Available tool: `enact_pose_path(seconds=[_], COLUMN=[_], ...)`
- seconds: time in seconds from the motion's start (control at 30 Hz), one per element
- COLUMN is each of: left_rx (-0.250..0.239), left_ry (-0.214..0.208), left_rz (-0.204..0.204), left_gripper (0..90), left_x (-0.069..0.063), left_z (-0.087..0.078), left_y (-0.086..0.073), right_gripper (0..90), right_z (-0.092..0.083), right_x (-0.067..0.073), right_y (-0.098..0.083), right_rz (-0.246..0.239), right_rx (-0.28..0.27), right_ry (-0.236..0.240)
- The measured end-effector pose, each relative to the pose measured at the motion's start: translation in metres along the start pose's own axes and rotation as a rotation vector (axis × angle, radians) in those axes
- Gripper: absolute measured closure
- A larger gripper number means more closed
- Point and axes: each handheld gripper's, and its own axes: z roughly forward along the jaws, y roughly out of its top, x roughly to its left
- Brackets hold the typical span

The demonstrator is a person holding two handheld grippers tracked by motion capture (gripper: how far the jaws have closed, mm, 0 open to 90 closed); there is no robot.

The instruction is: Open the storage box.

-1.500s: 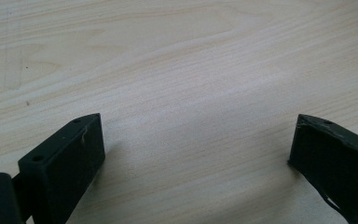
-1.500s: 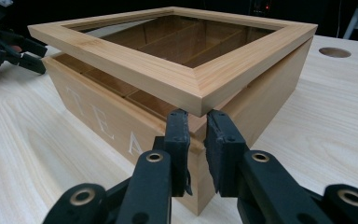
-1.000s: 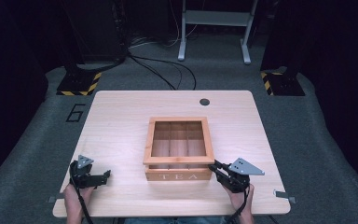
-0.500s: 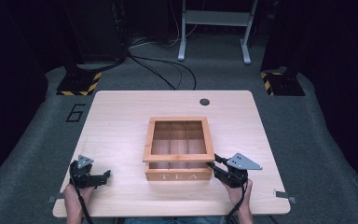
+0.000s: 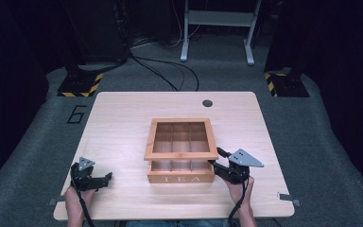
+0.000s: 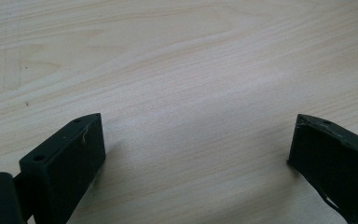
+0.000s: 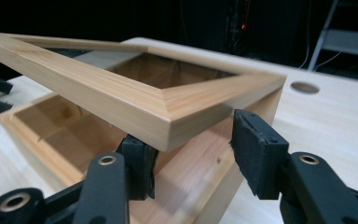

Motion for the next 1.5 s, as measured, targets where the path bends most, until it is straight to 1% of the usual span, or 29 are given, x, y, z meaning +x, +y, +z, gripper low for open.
enact_pose_path(seconds=[0.03, 0.1, 0.13, 0.27, 0.3, 0.33, 0.4, 0.47, 0.5, 0.73, 0.93, 1.13, 1.23, 1.3, 1.5], left_rx=[0.000, 0.000, 0.000, -0.002, -0.002, -0.002, -0.002, -0.002, -0.002, 0.002, 0.001, -0.002, -0.002, -0.002, -0.004], left_ry=[0.000, 0.000, 0.000, 0.000, 0.000, 0.000, 0.000, 0.000, 0.000, 0.001, 0.002, 0.002, 0.002, 0.002, 0.003], left_rz=[0.000, 0.000, 0.000, 0.000, 0.000, 0.000, -0.001, -0.001, 0.001, 0.003, 0.004, 0.006, 0.006, 0.006, 0.006], left_gripper=[3.3, 3.3, 3.3, 3.3, 3.3, 3.3, 3.3, 3.3, 3.3, 3.4, 3.5, 3.4, 3.5, 3.5, 3.6], left_x=[0.000, 0.000, 0.000, 0.000, 0.000, 0.000, 0.000, 0.000, 0.000, 0.000, 0.000, 0.000, 0.000, 0.000, -0.001], left_z=[0.000, 0.000, 0.000, 0.000, 0.000, 0.000, 0.000, 0.000, 0.000, 0.000, 0.000, 0.000, 0.000, 0.000, 0.000], left_y=[0.000, 0.000, 0.000, 0.000, 0.000, 0.000, 0.000, 0.000, 0.000, 0.000, 0.000, 0.000, 0.000, 0.000, 0.000], right_gripper=[50.6, 50.5, 50.5, 50.0, 50.0, 50.1, 49.9, 50.0, 50.9, 51.6, 51.2, 50.8, 55.9, 56.1, 57.1], right_z=[0.001, 0.001, 0.001, 0.004, 0.005, 0.006, 0.007, 0.008, 0.009, 0.012, 0.014, 0.017, 0.017, 0.016, 0.017], right_x=[0.000, 0.000, 0.000, 0.001, 0.000, 0.001, 0.000, -0.001, -0.002, -0.006, -0.009, -0.011, -0.012, -0.013, -0.014], right_y=[0.005, 0.009, 0.009, 0.015, 0.016, 0.017, 0.020, 0.021, 0.025, 0.036, 0.043, 0.049, 0.052, 0.054, 0.058], right_rz=[-0.013, -0.019, -0.019, -0.032, -0.038, -0.029, -0.033, -0.029, -0.018, -0.017, 0.002, 0.000, -0.004, 0.003, -0.009], right_rx=[-0.013, -0.020, -0.020, -0.044, -0.052, -0.059, -0.067, -0.072, -0.074, -0.079, -0.088, -0.097, -0.109, -0.115, -0.116], right_ry=[-0.010, -0.021, -0.021, -0.045, -0.043, -0.052, -0.056, -0.054, -0.057, -0.062, -0.051, -0.056, -0.068, -0.064, -0.074])
